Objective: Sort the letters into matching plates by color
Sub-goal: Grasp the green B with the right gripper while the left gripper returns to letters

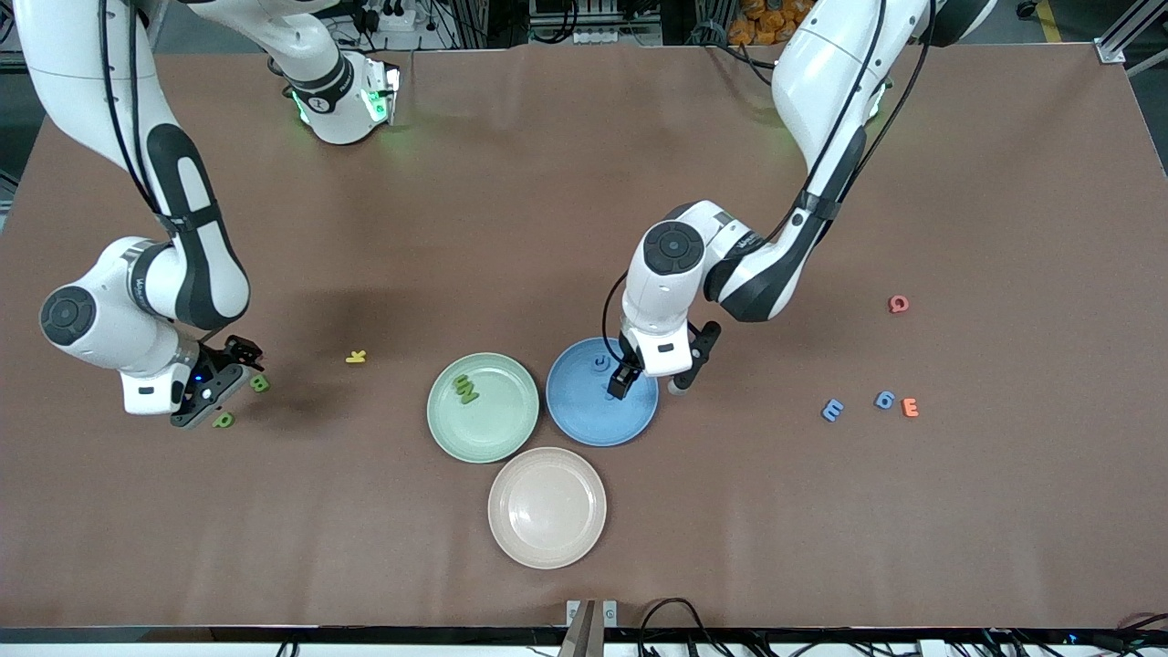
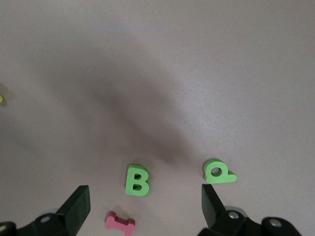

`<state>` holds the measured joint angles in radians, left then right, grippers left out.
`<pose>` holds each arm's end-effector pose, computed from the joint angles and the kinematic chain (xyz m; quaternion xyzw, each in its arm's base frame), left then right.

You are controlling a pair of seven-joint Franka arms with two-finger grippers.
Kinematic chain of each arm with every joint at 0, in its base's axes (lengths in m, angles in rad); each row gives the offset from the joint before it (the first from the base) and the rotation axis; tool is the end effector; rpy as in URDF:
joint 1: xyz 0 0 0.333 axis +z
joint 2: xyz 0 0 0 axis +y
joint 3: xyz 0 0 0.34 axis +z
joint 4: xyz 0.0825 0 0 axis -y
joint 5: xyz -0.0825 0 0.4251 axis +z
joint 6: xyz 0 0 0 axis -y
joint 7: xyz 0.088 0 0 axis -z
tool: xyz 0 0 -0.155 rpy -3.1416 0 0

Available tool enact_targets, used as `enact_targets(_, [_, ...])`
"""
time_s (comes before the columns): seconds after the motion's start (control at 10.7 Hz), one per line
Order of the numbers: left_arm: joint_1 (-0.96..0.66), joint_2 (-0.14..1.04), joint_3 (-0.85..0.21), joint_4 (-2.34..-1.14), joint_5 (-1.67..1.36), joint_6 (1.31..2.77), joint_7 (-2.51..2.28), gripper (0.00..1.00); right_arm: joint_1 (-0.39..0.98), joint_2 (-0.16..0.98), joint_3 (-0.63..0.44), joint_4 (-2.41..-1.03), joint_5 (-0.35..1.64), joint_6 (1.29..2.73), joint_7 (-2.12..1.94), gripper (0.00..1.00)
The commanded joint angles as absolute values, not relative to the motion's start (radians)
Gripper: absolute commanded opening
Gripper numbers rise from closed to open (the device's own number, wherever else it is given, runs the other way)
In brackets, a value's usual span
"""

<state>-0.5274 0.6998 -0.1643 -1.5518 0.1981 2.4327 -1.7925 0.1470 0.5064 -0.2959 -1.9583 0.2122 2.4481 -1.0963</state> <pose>0.6153 -0.4797 0.2056 0.8707 0.4818 0.0506 0.0846 0.6507 -0.0913 0.1676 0.9170 0.3988 0.0039 0.0062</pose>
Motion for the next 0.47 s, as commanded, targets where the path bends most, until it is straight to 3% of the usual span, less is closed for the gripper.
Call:
enact_targets(0.0, [-0.49, 0.696, -0.15, -1.561, 0.227, 2.375, -1.676, 1.0, 0.138, 0.521, -0.272, -1.996, 0.21, 2.532, -1.112, 1.0])
enact_targets(0.37, [-0.379, 0.652, -0.153, -1.606, 0.227, 2.218, -1.329, 1.0, 0.123, 0.552, -0.261, -2.0, 0.21, 2.58, -1.112, 1.0])
